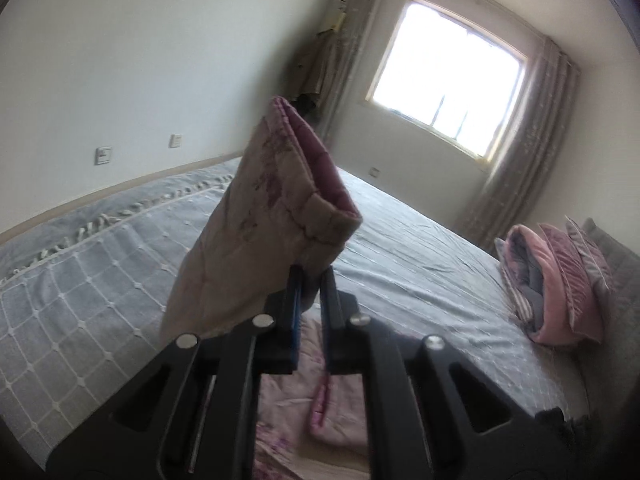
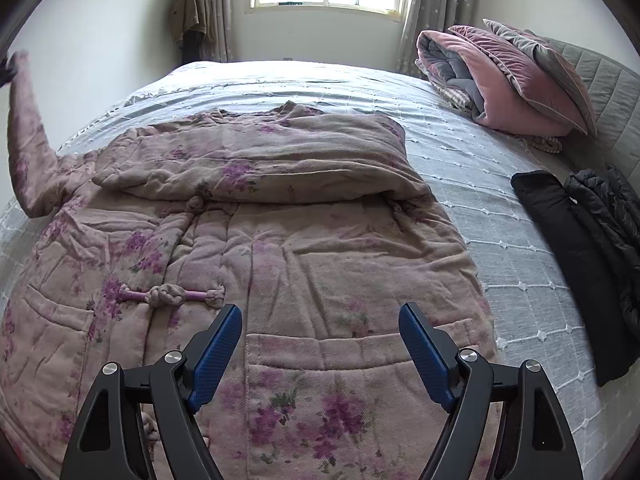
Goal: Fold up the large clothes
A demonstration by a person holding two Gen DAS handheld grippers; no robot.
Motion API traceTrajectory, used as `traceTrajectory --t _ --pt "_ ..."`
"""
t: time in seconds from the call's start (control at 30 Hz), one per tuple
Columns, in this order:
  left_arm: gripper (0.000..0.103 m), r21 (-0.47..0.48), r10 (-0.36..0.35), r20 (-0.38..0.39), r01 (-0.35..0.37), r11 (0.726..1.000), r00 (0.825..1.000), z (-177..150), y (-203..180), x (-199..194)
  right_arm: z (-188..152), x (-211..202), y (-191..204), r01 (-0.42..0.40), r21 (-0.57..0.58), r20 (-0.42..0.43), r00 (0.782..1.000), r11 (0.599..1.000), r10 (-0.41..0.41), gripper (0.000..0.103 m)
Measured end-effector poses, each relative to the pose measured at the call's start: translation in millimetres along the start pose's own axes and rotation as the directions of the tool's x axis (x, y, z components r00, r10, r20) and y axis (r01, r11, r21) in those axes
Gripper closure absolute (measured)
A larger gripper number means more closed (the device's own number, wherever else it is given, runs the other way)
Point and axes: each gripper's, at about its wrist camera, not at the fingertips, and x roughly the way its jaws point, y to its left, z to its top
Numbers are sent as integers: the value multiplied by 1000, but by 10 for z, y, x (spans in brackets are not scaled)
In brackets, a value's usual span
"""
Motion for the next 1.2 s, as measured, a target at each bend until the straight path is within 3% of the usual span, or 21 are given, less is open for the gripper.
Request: traceTrajectory --t 0.33,0.4,0.5,0.57,0.6,0.67,0.73,0.83,0.9,1.03,1.1,1.17,1.2 --pt "101 113 -158 -124 172 979 980 -817 -1090 468 37 88 -452 -62 167 -60 996 984 72 21" --pt "101 174 -160 -158 187 967 974 -1025 -1349 546 33 108 -541 -75 202 -70 993 977 91 21" --pt "100 316 -105 -286 197 928 953 -1455 -1550 810 7 170 -653 -93 250 -96 988 964 120 21" --pt "83 430 -17 -355 180 885 935 -1727 -1572 971 -10 204 -716 -109 279 -111 983 954 145 21" --pt "76 501 61 -368 143 854 928 -1866 -1535 1037 -12 216 -748 -119 295 -117 980 948 160 21" --pt "44 595 152 -362 102 797 920 -2049 -1415 1083 -19 220 -792 -140 314 -121 975 939 186 21" --pt "39 641 185 -358 97 762 915 -2165 -1394 1101 -16 209 -811 -156 324 -123 971 933 205 21" --pt "39 652 225 -387 92 753 894 -2325 -1423 1239 -6 203 -814 -163 328 -117 970 930 211 21" --pt "39 663 290 -375 36 748 881 -2394 -1406 1366 -7 214 -799 -166 328 -118 969 930 215 21" --pt "39 709 348 -318 -23 705 882 -2487 -1388 1465 -20 243 -807 -164 333 -128 968 929 216 21" --pt "48 725 343 -302 -19 688 889 -2495 -1376 1452 -19 244 -834 -173 346 -127 965 922 229 21" --pt "72 723 321 -321 12 691 891 -2472 -1391 1418 -17 234 -845 -189 354 -120 962 916 245 21" --pt "73 725 319 -314 9 688 894 -2452 -1411 1395 -15 225 -844 -197 357 -115 961 913 253 21"
